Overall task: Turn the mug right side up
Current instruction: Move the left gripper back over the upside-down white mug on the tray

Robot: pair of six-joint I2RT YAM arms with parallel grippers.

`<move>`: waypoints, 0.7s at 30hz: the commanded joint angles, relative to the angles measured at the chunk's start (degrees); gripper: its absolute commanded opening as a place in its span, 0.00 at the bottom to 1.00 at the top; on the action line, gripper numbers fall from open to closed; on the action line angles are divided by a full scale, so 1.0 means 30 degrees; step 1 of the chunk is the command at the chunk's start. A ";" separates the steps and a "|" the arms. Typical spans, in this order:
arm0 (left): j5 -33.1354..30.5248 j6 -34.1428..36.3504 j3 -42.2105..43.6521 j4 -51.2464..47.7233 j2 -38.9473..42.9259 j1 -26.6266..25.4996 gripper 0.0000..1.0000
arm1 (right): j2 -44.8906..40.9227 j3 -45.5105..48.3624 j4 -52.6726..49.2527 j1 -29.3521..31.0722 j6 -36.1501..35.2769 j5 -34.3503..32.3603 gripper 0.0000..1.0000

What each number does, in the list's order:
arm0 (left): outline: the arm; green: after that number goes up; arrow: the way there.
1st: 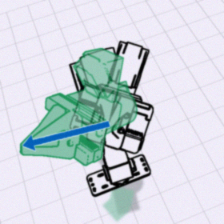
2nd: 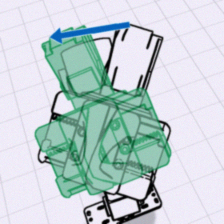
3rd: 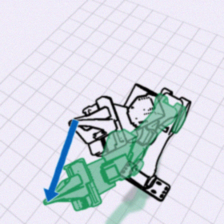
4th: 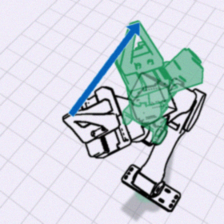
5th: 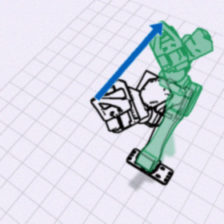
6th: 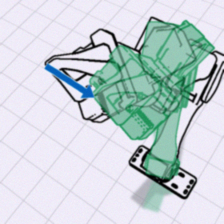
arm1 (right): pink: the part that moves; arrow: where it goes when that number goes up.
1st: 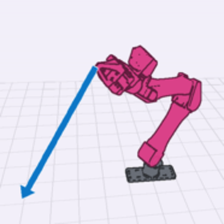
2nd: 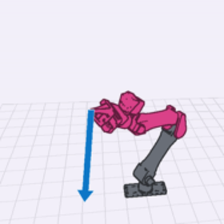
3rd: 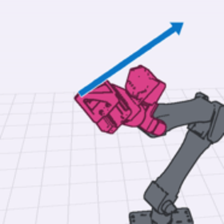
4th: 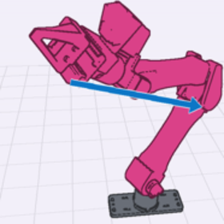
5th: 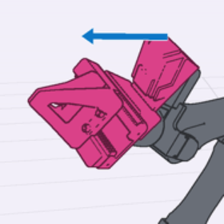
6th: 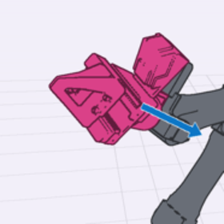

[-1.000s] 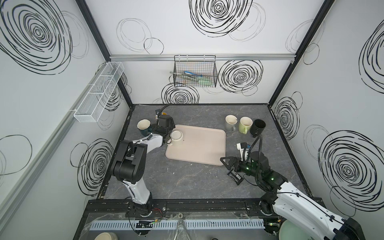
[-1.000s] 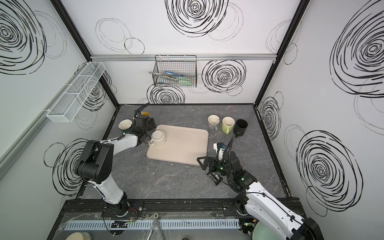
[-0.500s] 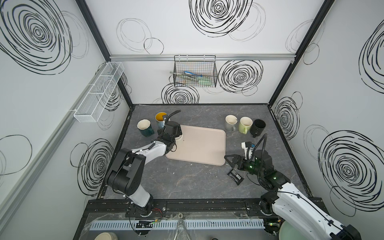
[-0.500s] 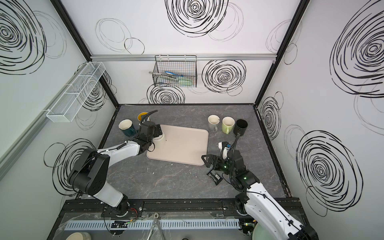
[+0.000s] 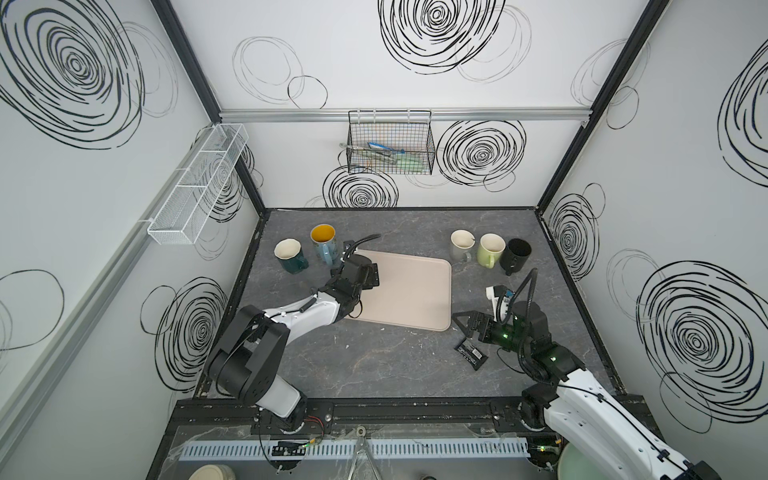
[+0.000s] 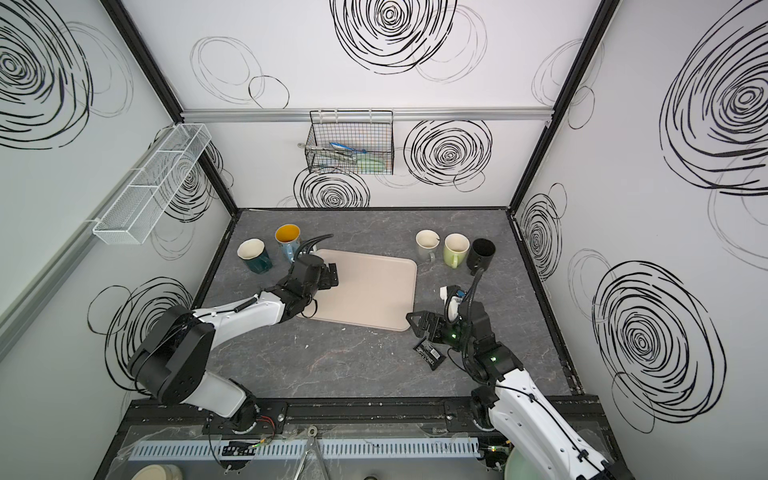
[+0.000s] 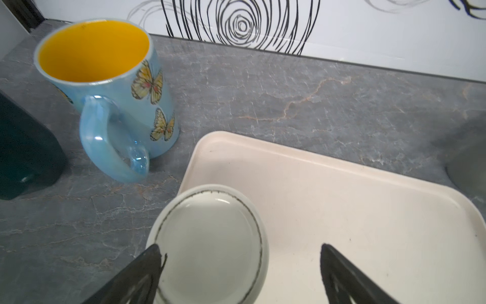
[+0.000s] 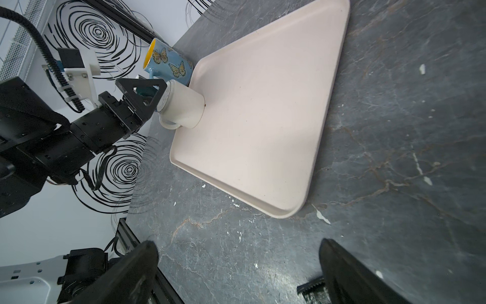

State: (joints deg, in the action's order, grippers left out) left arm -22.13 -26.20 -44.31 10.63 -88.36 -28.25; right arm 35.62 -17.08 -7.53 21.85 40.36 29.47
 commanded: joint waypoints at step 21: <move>0.2567 -0.1523 -0.0845 -0.2867 0.0054 -0.2419 0.96 | 0.0405 0.0486 0.1257 -0.0169 0.0742 -0.0303 1.00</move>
State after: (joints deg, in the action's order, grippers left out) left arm -17.17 -28.67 -45.32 5.61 -87.07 -33.91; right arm 36.91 -15.70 -6.17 21.67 41.80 29.17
